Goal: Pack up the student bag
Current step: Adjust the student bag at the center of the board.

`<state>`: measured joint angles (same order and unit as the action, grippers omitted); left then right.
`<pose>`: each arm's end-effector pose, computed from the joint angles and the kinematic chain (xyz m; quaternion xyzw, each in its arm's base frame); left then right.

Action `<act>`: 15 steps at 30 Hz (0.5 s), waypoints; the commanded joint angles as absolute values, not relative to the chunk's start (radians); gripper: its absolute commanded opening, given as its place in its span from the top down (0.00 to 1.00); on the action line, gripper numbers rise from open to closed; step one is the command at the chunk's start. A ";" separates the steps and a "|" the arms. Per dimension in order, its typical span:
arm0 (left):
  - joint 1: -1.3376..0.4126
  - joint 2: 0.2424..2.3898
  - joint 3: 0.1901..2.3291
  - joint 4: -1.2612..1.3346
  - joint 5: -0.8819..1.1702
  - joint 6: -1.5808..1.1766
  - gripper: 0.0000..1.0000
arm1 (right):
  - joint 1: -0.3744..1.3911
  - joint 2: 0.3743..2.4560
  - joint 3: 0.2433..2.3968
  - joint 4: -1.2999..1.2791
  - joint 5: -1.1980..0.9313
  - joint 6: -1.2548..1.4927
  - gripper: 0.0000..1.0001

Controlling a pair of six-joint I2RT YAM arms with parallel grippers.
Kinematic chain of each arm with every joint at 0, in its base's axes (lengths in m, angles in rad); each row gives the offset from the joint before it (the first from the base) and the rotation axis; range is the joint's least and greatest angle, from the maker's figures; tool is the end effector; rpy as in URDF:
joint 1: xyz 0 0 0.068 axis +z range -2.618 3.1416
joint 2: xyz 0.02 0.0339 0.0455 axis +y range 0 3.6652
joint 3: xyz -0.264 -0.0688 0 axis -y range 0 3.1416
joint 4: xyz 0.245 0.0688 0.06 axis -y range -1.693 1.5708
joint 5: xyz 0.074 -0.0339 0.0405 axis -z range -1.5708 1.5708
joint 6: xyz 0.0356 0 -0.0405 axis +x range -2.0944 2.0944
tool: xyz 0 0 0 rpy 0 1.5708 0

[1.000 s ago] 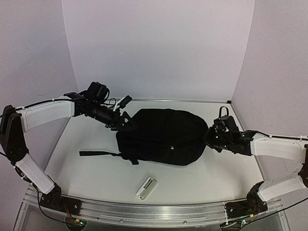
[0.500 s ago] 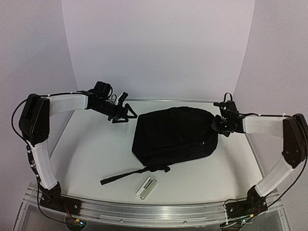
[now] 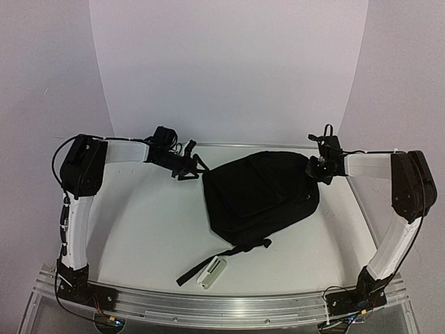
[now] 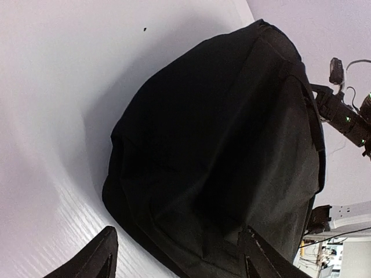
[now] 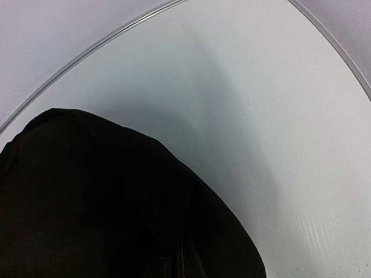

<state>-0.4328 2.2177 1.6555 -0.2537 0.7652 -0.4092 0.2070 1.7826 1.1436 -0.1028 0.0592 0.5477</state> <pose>0.4315 -0.2265 0.1717 0.1478 0.8607 -0.4565 0.1702 0.3808 0.0778 0.1996 0.1668 0.8997 0.1231 0.3842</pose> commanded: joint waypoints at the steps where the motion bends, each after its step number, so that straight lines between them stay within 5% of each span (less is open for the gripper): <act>1: -0.434 2.288 1.730 -0.166 0.783 -0.483 0.36 | 0.202 1.798 1.185 -0.092 0.017 0.531 1.00; 7: -0.436 2.354 1.758 -0.069 0.843 -0.550 0.49 | 0.204 1.799 1.196 -0.071 -0.048 0.522 1.00; 15: -0.474 2.300 1.645 -0.030 0.888 -0.465 0.99 | 0.232 1.848 1.268 -0.036 -0.088 0.537 1.00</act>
<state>-0.4404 2.3661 1.6974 -0.0825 0.8661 -0.5280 0.2035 1.8117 1.1853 -0.1005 -0.0401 0.5385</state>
